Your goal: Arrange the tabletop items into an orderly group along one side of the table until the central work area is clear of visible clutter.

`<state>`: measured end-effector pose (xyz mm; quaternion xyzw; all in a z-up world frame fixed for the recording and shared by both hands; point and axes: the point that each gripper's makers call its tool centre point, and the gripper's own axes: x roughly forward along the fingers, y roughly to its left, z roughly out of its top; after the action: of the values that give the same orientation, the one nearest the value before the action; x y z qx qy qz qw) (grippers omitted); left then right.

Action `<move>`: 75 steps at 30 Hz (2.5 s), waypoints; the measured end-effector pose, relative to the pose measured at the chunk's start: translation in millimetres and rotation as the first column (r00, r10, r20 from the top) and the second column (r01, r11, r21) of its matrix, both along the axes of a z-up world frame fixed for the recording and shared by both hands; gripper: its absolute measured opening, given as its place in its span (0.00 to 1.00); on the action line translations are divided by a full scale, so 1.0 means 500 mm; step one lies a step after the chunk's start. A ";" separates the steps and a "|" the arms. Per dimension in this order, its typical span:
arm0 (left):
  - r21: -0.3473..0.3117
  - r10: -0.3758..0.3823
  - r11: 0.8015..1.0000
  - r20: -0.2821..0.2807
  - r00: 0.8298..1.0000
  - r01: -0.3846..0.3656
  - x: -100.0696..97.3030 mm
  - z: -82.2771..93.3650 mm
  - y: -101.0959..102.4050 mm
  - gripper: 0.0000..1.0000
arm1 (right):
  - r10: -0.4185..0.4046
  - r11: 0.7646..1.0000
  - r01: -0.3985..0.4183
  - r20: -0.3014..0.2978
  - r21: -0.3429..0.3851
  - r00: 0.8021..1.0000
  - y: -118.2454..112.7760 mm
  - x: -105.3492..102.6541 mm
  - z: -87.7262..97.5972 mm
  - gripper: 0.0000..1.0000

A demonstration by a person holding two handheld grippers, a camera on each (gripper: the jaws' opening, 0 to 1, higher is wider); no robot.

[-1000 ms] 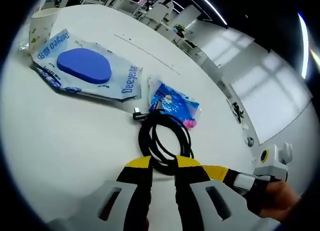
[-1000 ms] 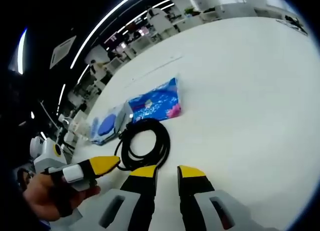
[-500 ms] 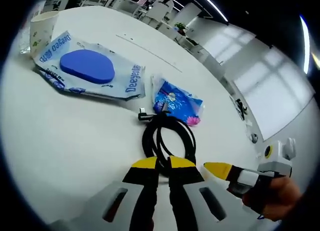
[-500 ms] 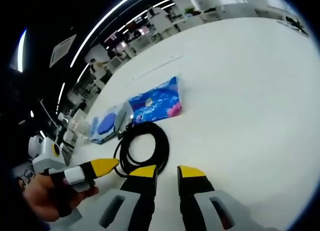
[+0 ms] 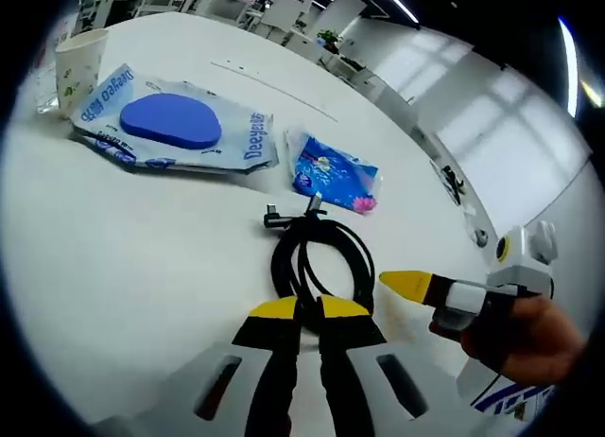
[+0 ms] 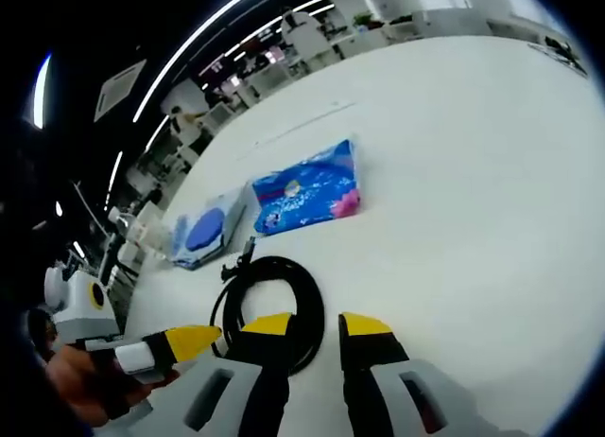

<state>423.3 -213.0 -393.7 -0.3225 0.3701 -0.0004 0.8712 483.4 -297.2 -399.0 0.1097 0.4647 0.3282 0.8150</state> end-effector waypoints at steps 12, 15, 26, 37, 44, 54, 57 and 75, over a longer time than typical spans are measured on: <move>0.025 -0.024 0.999 -0.014 1.000 0.024 -0.045 -0.001 0.034 0.03 | 0.101 0.994 -0.101 -0.001 -0.043 0.995 0.059 -0.063 -0.015 0.18; 0.026 -0.028 0.999 -0.016 0.999 0.028 -0.053 -0.004 0.039 0.03 | 0.109 0.993 -0.109 0.004 -0.049 0.994 0.064 -0.073 -0.006 0.17; 0.014 -0.029 0.999 -0.018 0.999 0.030 -0.077 0.000 0.047 0.03 | 0.117 0.990 -0.116 0.011 -0.082 0.993 0.079 -0.074 -0.021 0.15; 0.035 -0.042 0.998 -0.027 0.999 0.043 -0.102 0.003 0.071 0.03 | 0.100 0.991 -0.099 0.011 -0.089 0.995 0.096 -0.104 -0.019 0.09; 0.051 -0.043 0.998 -0.019 0.999 0.044 -0.104 0.012 0.079 0.03 | 0.087 0.994 -0.085 0.030 -0.063 0.996 0.106 -0.106 -0.011 0.01; 0.056 -0.062 0.996 -0.011 0.998 0.063 -0.080 0.017 0.075 0.03 | 0.054 0.997 -0.052 0.039 -0.050 0.998 0.088 -0.111 -0.005 0.01; 0.056 -0.063 0.996 -0.007 0.998 0.063 -0.071 0.021 0.072 0.02 | 0.030 0.999 -0.028 0.039 -0.039 0.999 0.078 -0.119 0.002 0.01; 0.006 0.032 0.999 0.004 0.999 -0.032 0.000 0.016 0.104 0.00 | -0.049 0.999 0.049 0.007 -0.020 0.999 0.072 -0.102 0.008 0.01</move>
<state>423.3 -160.9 -385.9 -0.3260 0.3631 0.0141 0.8727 432.6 -261.5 -394.8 0.1117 0.4623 0.3040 0.8255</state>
